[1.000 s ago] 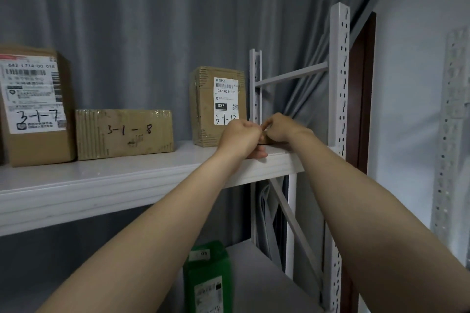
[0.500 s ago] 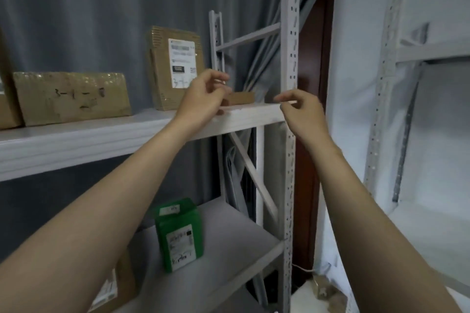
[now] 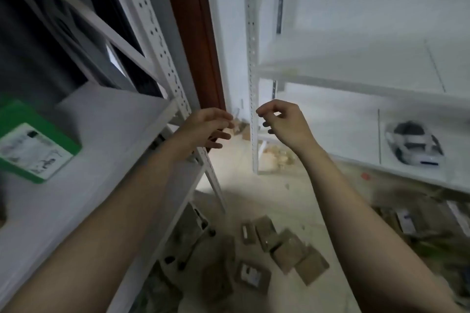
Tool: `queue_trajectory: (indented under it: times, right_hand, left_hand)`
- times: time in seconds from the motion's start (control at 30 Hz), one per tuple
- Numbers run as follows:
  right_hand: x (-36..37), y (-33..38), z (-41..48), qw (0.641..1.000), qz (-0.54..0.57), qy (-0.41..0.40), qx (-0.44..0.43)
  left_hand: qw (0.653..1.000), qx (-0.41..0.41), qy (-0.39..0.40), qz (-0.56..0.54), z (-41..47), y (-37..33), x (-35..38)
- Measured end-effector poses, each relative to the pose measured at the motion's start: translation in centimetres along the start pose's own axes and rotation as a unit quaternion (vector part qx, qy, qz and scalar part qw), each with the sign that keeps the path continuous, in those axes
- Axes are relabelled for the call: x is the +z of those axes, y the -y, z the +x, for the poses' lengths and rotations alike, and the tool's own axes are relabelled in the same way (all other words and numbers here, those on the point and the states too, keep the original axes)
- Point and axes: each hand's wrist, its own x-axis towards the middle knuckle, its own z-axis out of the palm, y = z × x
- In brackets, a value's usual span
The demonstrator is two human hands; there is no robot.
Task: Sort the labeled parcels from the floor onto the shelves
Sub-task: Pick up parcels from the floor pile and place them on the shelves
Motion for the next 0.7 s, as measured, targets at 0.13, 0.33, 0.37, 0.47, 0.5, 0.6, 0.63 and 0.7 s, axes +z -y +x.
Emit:
queue_trajectory:
  times: [0.13,0.33,0.37,0.47,0.5,0.6,0.63,0.7]
  right_hand:
    - [-0.4,-12.1,-3.9,0.989,-0.049,0.006,0.142]
    - [0.2,-30.0,-8.9,0.946,-0.085,0.020,0.313]
    - [0.6,-33.4,-9.7,0.937,-0.083,0.019,0.339]
    - [2.0,-44.2,-12.7,0.903,-0.078,0.011,0.422]
    - [2.4,-47.8,-13.7,0.889,-0.069,0.007,0.452]
    - [4.2,-58.2,-15.9,0.846,-0.029,0.014,0.533]
    - [4.7,-61.4,-16.6,0.834,-0.021,0.020,0.552]
    - [5.6,-67.5,-17.9,0.823,-0.019,0.048,0.566]
  left_hand:
    - [0.988,-0.117,0.095,-0.030,3.4,10.2,6.9]
    - [0.936,-0.303,0.177,-0.036,6.6,27.9,18.8]
    - [0.927,-0.328,0.179,-0.037,6.8,31.0,20.7]
    - [0.896,-0.403,0.182,-0.046,7.5,40.6,26.3]
    - [0.884,-0.426,0.184,-0.048,7.9,43.6,28.1]
    - [0.858,-0.481,0.174,-0.038,9.8,51.7,33.4]
    - [0.853,-0.493,0.169,-0.025,10.5,54.1,35.3]
    - [0.848,-0.504,0.165,0.005,12.3,58.6,38.8]
